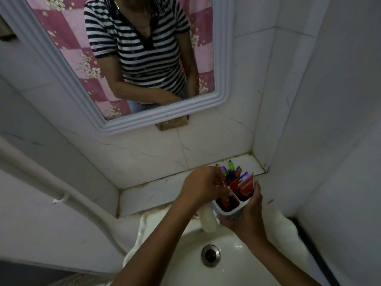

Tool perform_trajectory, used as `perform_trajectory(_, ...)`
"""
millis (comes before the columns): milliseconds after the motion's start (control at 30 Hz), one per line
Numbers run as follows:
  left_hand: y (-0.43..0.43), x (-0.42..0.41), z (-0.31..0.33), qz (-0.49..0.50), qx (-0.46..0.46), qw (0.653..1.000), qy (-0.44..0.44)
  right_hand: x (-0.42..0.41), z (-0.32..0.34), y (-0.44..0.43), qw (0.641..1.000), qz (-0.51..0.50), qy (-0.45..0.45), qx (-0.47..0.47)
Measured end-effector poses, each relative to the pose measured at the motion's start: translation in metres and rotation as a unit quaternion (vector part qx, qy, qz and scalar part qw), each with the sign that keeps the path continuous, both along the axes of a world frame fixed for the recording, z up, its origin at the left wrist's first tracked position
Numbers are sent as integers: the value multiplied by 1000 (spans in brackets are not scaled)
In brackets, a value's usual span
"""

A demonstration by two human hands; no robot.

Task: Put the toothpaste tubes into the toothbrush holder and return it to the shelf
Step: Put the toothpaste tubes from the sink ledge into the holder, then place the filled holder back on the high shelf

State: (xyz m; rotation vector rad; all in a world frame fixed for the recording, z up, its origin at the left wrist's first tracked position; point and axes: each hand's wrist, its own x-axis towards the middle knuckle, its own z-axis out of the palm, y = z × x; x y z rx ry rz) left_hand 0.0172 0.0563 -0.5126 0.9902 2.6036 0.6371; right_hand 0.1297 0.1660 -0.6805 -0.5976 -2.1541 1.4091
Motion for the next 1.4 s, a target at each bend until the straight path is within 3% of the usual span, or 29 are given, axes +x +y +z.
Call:
perform_trajectory(333,-42,-18,6,122,38,989,-71,1,49,10,993,0,104,-59)
perform_trajectory(467,-38,-2,49,57,177,976,-113,-19,121,17,984,9,175,-16)
perform_trajectory(633,-33,13,169,-4,346,938,-35,-34,254,31,947,5,322,24)
perform_trajectory(733,-44,23,267,-65,386,917,75,-32,357,43,911,32,408,44)
perform_trajectory(833,-61,37,368,-66,389,878,269,-23,466,51,874,50,481,53)
perform_trajectory(867,-66,41,399,-41,367,853,370,-19,502,52,862,53,501,53)
perform_trajectory(933,-73,45,458,29,299,756,582,-14,574,55,843,57,531,62)
perform_trajectory(1000,-75,41,506,82,234,671,699,-10,643,60,834,54,544,76)
perform_trajectory(1033,-74,32,525,97,202,655,721,-8,676,61,834,52,544,79)
perform_trajectory(1233,-67,-34,581,170,-3,727,665,-21,811,55,848,-37,509,139)
perform_trajectory(1300,-66,-48,580,176,-12,750,638,-35,829,53,857,-74,486,152)
perform_trajectory(1400,-64,-59,573,170,35,749,639,-61,841,56,870,-122,445,174)
